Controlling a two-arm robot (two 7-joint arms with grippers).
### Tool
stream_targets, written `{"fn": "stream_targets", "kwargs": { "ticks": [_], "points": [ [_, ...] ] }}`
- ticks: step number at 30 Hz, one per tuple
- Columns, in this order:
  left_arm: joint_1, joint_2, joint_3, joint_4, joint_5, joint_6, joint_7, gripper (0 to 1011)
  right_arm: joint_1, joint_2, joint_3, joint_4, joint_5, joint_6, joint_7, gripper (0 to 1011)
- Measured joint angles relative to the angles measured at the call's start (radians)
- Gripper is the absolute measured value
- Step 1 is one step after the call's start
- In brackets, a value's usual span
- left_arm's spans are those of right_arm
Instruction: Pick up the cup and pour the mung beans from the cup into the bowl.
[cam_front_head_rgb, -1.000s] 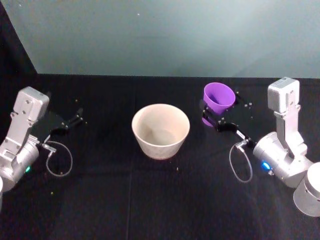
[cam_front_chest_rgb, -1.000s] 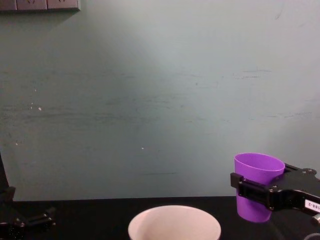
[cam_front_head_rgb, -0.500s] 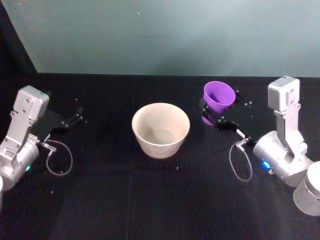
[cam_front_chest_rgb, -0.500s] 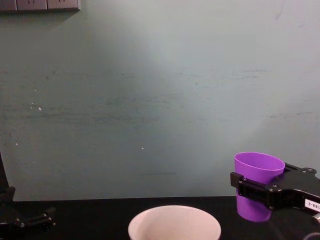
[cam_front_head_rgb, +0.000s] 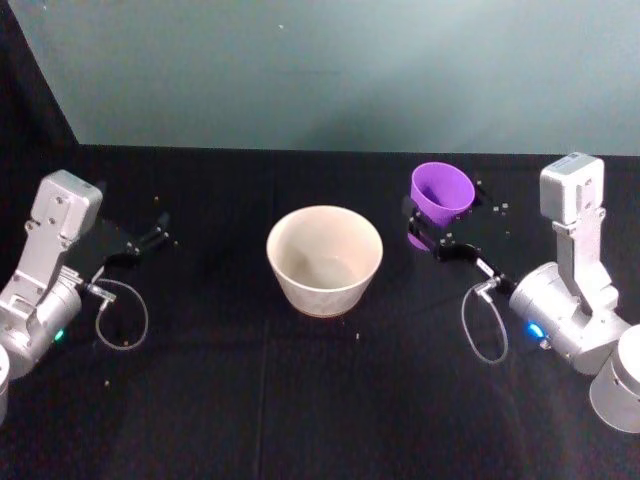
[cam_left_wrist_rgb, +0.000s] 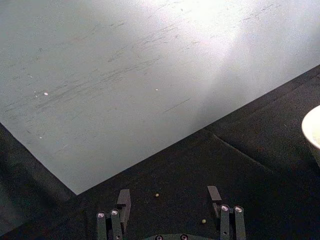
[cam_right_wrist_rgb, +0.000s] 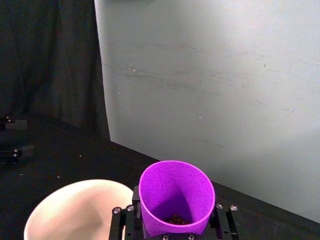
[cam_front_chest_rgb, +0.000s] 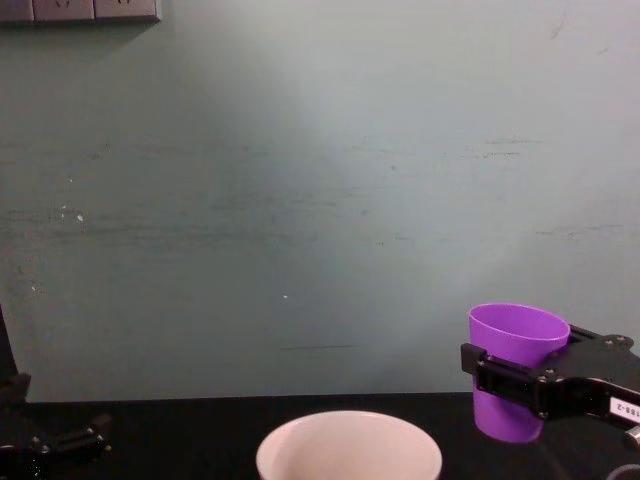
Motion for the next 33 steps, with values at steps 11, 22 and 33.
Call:
{"fn": "stream_targets", "kwargs": {
  "ticks": [11,22,33],
  "points": [
    [0.0,0.0,0.0,0.0,0.0,0.0,0.0,1000,0.0,0.0,0.0,0.0,0.0,0.0,0.0,735],
    [0.0,0.0,0.0,0.0,0.0,0.0,0.0,1000,0.0,0.0,0.0,0.0,0.0,0.0,0.0,734],
    [0.0,0.0,0.0,0.0,0.0,0.0,0.0,1000,0.0,0.0,0.0,0.0,0.0,0.0,0.0,734]
  ]
}}
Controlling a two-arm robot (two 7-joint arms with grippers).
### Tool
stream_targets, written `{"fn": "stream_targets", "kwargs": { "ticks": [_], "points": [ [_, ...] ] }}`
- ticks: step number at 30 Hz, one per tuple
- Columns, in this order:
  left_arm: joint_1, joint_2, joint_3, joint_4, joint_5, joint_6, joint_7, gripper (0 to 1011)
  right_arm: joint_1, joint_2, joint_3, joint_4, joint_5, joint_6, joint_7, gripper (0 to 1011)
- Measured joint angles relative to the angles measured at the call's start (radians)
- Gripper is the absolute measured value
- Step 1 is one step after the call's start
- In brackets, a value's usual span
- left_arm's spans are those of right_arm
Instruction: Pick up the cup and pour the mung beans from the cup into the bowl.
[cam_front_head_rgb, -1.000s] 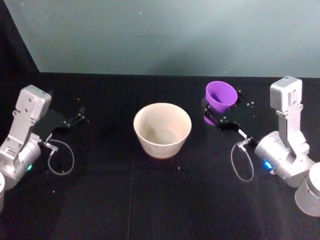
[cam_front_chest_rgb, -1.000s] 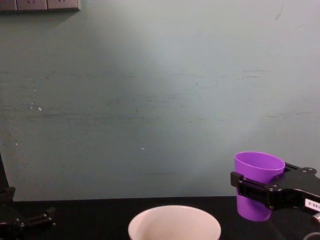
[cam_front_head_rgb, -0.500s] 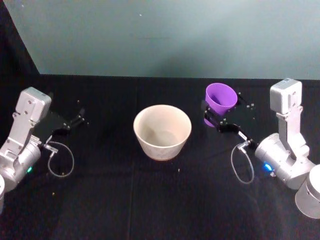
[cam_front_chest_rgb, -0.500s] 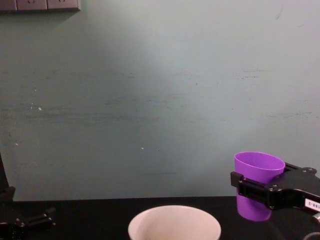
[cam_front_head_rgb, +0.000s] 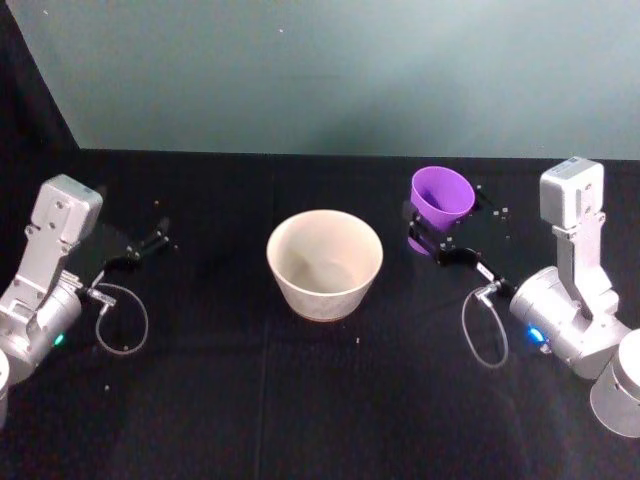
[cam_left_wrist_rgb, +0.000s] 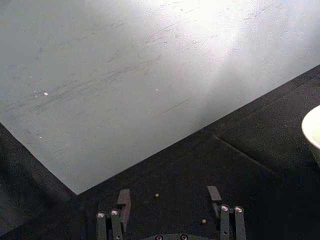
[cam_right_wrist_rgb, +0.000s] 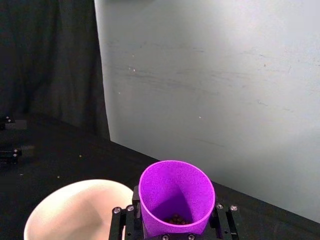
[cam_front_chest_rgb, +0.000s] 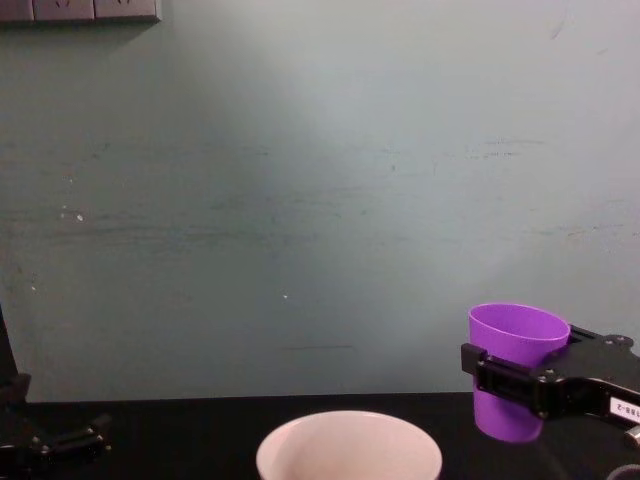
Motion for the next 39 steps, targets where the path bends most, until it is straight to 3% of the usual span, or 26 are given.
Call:
{"fn": "stream_targets", "kwargs": {
  "ticks": [39],
  "points": [
    [0.0,0.0,0.0,0.0,0.0,0.0,0.0,1000,0.0,0.0,0.0,0.0,0.0,0.0,0.0,734]
  ]
}}
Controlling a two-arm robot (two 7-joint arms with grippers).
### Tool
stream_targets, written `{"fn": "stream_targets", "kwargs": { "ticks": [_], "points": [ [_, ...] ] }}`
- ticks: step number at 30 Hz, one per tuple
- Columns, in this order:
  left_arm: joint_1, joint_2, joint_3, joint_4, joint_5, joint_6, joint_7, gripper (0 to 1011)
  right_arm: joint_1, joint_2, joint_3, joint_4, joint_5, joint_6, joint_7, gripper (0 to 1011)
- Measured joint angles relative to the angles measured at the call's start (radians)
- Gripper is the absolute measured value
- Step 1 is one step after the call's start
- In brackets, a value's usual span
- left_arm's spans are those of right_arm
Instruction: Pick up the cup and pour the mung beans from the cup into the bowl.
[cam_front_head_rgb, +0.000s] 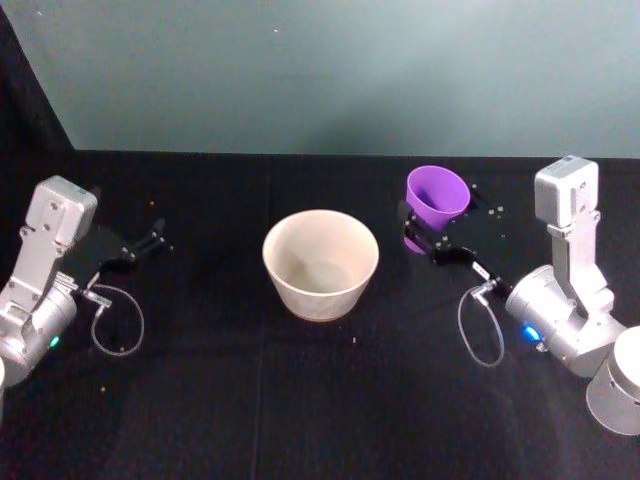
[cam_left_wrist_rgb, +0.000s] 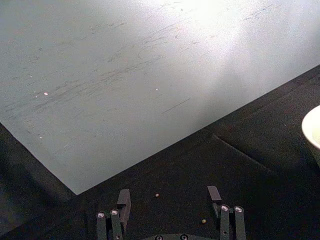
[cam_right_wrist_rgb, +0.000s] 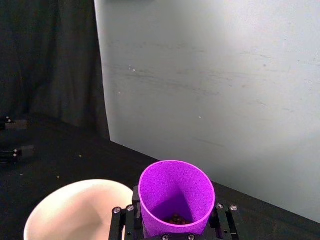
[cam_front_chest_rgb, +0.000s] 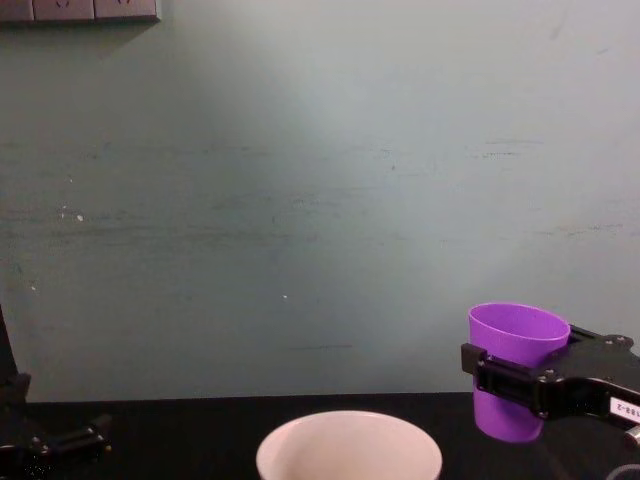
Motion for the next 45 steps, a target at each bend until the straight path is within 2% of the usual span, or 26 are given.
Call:
{"fn": "stream_targets", "kwargs": {
  "ticks": [33,36,38,41,42,45],
  "points": [
    [0.0,0.0,0.0,0.0,0.0,0.0,0.0,1000,0.0,-0.002,0.002,0.0,-0.005,0.0,0.001,734],
    [0.0,0.0,0.0,0.0,0.0,0.0,0.0,1000,0.002,-0.003,0.002,-0.002,-0.03,-0.001,0.002,734],
    [0.0,0.0,0.0,0.0,0.0,0.0,0.0,1000,0.008,0.001,-0.004,-0.007,-0.062,-0.001,0.002,734],
    [0.0,0.0,0.0,0.0,0.0,0.0,0.0,1000,0.022,0.011,-0.02,-0.014,-0.122,0.005,-0.004,734],
    [0.0,0.0,0.0,0.0,0.0,0.0,0.0,1000,0.032,0.019,-0.033,-0.018,-0.164,0.014,-0.009,734],
    [0.0,0.0,0.0,0.0,0.0,0.0,0.0,1000,0.051,0.031,-0.057,-0.024,-0.234,0.032,-0.016,734]
  ]
}}
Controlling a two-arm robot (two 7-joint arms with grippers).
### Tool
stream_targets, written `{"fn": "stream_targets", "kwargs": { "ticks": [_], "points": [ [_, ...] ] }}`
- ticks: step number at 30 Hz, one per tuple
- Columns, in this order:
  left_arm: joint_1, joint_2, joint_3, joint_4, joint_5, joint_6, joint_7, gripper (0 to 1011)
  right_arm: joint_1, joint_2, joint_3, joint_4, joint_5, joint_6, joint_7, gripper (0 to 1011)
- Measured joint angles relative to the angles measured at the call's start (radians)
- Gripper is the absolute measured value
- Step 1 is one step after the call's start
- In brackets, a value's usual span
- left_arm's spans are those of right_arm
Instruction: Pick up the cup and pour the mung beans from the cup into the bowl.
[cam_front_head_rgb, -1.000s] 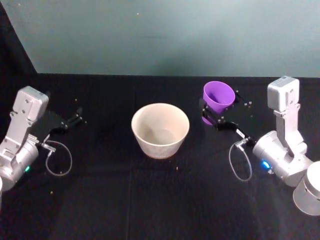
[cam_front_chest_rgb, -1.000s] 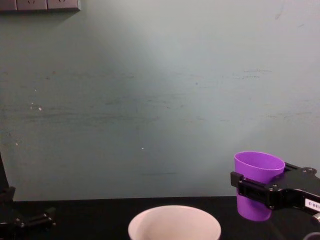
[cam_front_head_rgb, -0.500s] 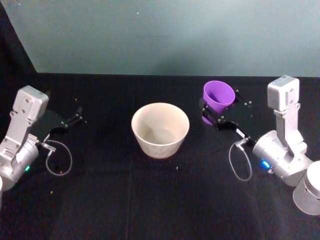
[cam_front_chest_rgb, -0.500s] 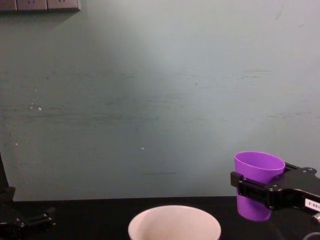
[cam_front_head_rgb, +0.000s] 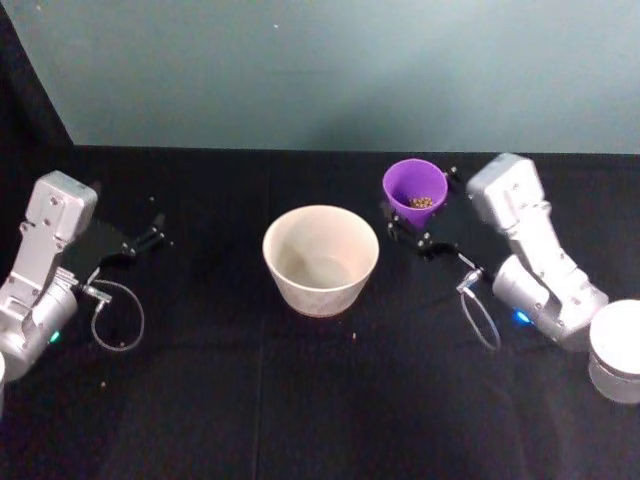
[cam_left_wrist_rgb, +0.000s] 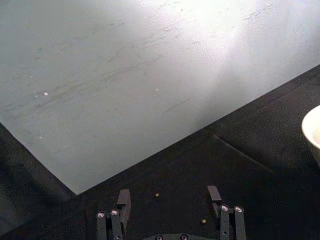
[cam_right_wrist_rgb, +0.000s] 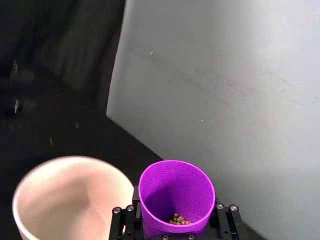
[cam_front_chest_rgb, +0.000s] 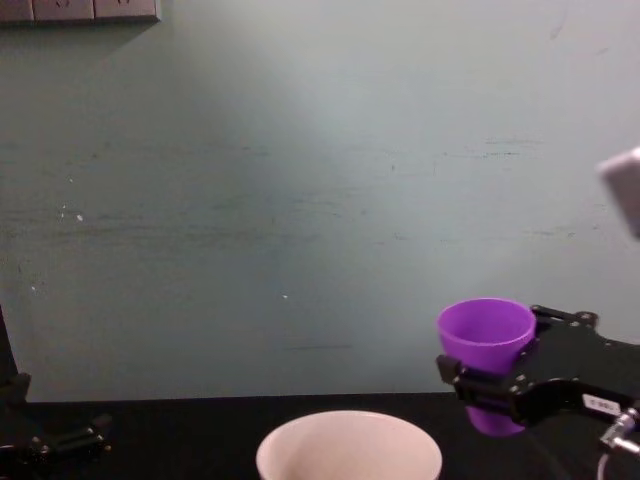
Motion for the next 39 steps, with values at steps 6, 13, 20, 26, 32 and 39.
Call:
{"fn": "stream_targets", "kwargs": {
  "ticks": [6,13,20,26,32,39],
  "points": [
    [0.0,0.0,0.0,0.0,0.0,0.0,0.0,1000,0.064,0.032,-0.072,-0.024,-0.189,0.065,-0.008,734],
    [0.0,0.0,0.0,0.0,0.0,0.0,0.0,1000,0.143,0.047,-0.151,-0.037,-0.37,0.125,0.016,734],
    [0.0,0.0,0.0,0.0,0.0,0.0,0.0,1000,0.191,0.044,-0.212,-0.041,-0.498,0.164,0.042,734],
    [0.0,0.0,0.0,0.0,0.0,0.0,0.0,1000,0.218,0.043,-0.265,-0.043,-0.621,0.188,0.055,734],
    [0.0,0.0,0.0,0.0,0.0,0.0,0.0,1000,0.232,0.044,-0.307,-0.044,-0.727,0.209,0.056,734],
    [0.0,0.0,0.0,0.0,0.0,0.0,0.0,1000,0.244,0.044,-0.349,-0.046,-0.844,0.232,0.051,734]
  ]
}}
